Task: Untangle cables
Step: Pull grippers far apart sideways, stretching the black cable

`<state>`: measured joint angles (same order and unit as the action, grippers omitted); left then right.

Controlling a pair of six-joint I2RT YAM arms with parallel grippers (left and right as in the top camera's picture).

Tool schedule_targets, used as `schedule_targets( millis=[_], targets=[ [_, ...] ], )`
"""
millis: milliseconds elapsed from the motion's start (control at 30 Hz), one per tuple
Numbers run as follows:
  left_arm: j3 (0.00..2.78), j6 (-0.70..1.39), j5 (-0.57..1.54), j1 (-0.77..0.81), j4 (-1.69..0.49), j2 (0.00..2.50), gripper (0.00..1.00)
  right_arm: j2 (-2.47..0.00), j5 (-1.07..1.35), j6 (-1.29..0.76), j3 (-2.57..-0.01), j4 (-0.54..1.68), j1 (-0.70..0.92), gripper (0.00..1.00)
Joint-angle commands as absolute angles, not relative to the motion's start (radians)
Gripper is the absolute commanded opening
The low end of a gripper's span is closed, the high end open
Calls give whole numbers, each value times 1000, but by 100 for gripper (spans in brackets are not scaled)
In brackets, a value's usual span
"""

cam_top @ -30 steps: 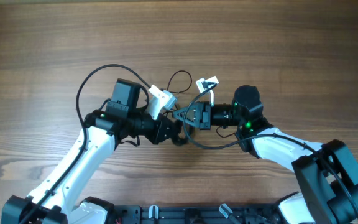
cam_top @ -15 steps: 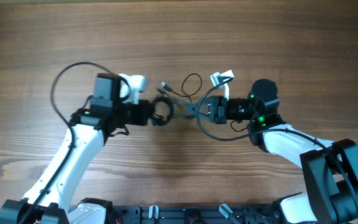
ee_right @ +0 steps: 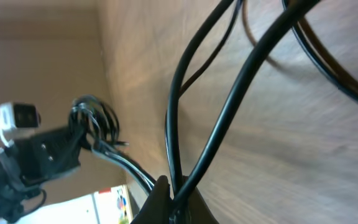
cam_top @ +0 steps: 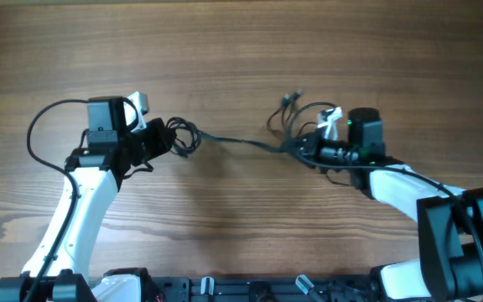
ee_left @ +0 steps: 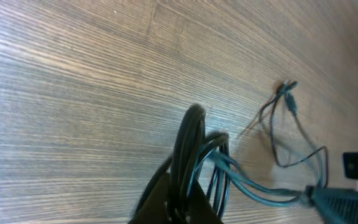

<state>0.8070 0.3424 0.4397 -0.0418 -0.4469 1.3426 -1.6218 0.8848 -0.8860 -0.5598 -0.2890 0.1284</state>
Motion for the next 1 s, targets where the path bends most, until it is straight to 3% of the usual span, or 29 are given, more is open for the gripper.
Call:
schedule_targets(
  millis=[0,167,333,633,867,967],
  targets=[
    [818,240,389,-117,-433,1330,4,-1631,894,-828,-554,-279,-16,4],
    [818,128,507,-121,-434,1330,4,-1631,938,-793,-554,-279,-126,4],
    [818,116,371,-121,-434,1330,4,-1631,945,-759,-554,-276,-218,4],
    [818,464,15,-128,-434,1330,4,-1631,945,-763,-554,-276,-390,4],
    [818,548,28,-267,-385,1330,4,-1631,944,-761,-554,-268,-528,4],
    [818,547,149,-325,-333,1330,4,-1631,944,-759,-554,-268,-545,4]
  ],
)
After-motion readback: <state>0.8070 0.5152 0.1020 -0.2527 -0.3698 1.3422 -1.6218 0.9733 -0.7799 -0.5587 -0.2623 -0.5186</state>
